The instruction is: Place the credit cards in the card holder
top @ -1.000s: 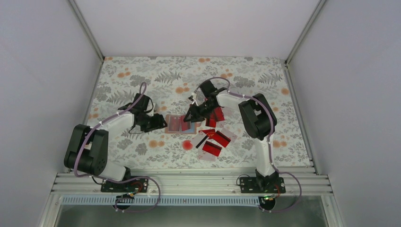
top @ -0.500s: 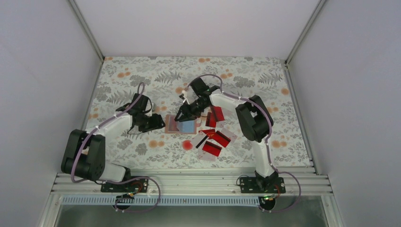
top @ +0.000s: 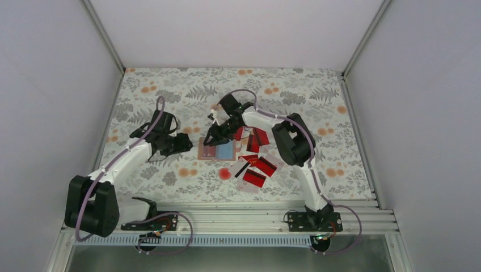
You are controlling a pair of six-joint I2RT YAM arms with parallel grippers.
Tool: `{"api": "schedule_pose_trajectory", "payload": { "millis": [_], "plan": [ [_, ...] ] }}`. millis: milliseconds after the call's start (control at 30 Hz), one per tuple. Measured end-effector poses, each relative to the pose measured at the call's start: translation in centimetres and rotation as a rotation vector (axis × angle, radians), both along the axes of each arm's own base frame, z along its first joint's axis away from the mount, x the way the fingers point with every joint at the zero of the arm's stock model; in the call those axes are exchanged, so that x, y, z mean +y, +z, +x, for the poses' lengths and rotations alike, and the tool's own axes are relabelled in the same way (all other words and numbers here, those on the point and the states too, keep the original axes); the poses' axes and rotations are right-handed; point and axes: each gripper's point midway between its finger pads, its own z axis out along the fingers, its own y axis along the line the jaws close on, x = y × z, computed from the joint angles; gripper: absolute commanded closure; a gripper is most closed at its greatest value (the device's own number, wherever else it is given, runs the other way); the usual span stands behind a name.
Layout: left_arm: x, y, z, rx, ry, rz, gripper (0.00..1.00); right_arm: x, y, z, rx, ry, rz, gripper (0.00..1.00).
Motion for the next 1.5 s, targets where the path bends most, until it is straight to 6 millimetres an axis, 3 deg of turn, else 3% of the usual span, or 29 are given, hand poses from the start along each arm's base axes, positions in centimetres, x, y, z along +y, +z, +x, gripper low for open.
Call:
{"api": "schedule_pose_trajectory", "payload": {
  "millis": [100, 200, 533, 633, 1000, 1100, 1200, 1333, 1500],
  "plan": [
    [-0.1, 1.2, 0.3, -0.036, -0.001, -0.009, 0.36, 0.5, 1.5, 1.3, -0.063, -0.009, 0.002, 0.52],
    [-0.2, 2.7, 0.8, -0.083, -0.004, -0.019, 0.33, 0.5, 4.3, 2.5, -0.168, -0.02, 0.0, 0.42],
    [-0.7, 10.3, 3.6, -0.307, -0.051, -0.028, 0.13, -2.8, 19.9, 4.8, -0.612, -0.156, 0.034, 0.23],
    [-0.6, 12.3, 4.1, -0.368, -0.059, -0.017, 0.0, -4.3, 23.6, 5.8, -0.733, -0.218, 0.027, 0.02],
    [0.5, 16.0, 3.6, -0.505, -0.05, 0.025, 0.0, -11.5, 31.2, 8.7, -1.045, -0.474, -0.101, 0.01],
    [0.9, 16.8, 3.4, -0.538, -0.04, 0.036, 0.0, -13.4, 32.2, 8.9, -1.115, -0.51, -0.144, 0.01],
    [1.2, 17.5, 3.1, -0.566, -0.036, 0.047, 0.0, -14.7, 31.4, 9.1, -1.174, -0.498, -0.215, 0.01],
    [1.6, 17.7, 2.7, -0.599, -0.031, 0.056, 0.0, -15.5, 27.1, 9.1, -1.195, -0.393, -0.331, 0.01],
    [1.8, 15.7, 1.8, -0.58, -0.039, 0.062, 0.0, -16.1, 20.2, 7.9, -1.137, -0.205, -0.444, 0.01]
  ]
}}
